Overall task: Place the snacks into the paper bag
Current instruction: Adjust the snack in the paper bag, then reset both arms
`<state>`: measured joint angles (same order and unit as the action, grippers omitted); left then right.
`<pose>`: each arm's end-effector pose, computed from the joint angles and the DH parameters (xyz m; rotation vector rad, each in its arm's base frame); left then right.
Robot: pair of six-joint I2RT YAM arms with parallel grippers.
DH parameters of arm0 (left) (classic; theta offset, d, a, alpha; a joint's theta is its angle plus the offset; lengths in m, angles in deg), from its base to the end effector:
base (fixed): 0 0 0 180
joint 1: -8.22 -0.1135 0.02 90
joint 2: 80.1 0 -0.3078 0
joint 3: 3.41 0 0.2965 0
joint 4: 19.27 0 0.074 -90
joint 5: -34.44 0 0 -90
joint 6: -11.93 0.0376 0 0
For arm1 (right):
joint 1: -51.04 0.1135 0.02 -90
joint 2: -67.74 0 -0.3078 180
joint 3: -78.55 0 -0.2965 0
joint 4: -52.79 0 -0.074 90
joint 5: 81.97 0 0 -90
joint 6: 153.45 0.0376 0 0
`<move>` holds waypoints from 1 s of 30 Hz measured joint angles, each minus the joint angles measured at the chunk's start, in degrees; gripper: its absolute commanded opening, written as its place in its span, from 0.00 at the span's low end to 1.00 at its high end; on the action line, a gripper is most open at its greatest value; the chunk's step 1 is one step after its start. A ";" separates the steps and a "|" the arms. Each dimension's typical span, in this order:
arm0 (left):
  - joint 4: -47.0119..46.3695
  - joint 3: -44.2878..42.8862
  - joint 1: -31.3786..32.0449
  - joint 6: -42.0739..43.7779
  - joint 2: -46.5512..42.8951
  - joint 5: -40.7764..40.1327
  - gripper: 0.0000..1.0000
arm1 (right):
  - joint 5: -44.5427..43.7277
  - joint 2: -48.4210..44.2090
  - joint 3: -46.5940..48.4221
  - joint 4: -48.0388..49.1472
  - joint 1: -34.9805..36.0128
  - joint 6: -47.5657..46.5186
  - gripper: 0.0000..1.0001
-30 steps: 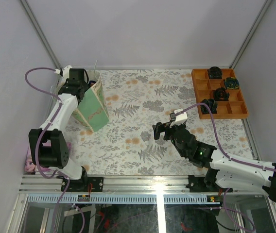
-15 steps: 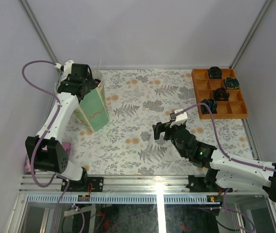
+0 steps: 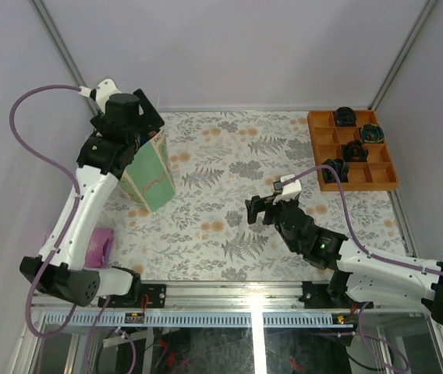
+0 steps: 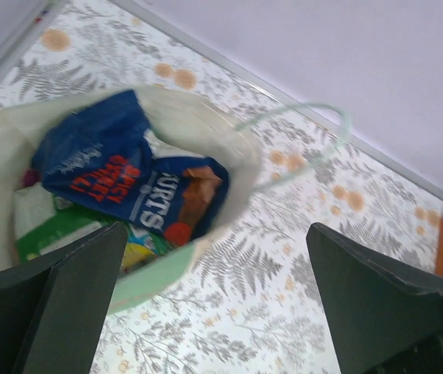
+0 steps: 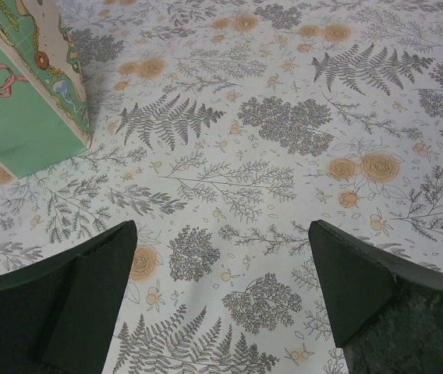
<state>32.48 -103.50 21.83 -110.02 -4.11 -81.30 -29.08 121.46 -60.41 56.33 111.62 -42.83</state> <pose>0.3068 -0.0575 0.4832 -0.5868 1.9145 -0.0468 0.1326 0.1890 0.2800 -0.1208 1.7185 0.4962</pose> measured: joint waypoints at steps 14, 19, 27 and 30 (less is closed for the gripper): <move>-5.38 16.94 25.94 -3.39 -5.66 -12.87 1.00 | -3.08 0.20 0.00 -0.04 0.00 0.61 0.99; -11.76 27.04 34.25 -4.15 -6.19 -18.01 1.00 | -5.22 1.64 0.00 -0.04 0.00 1.11 0.99; -23.98 40.13 35.89 -4.24 -6.40 -20.90 1.00 | -8.72 4.87 0.46 -1.09 0.00 2.49 0.99; -28.09 43.52 35.89 -3.19 -6.23 -20.98 1.00 | -9.40 5.14 0.46 -1.05 0.00 2.56 0.99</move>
<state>4.40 -59.99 57.72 -113.21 -10.34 -102.28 -38.48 126.59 -59.95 55.28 111.62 -40.27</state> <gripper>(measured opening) 0.996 0.993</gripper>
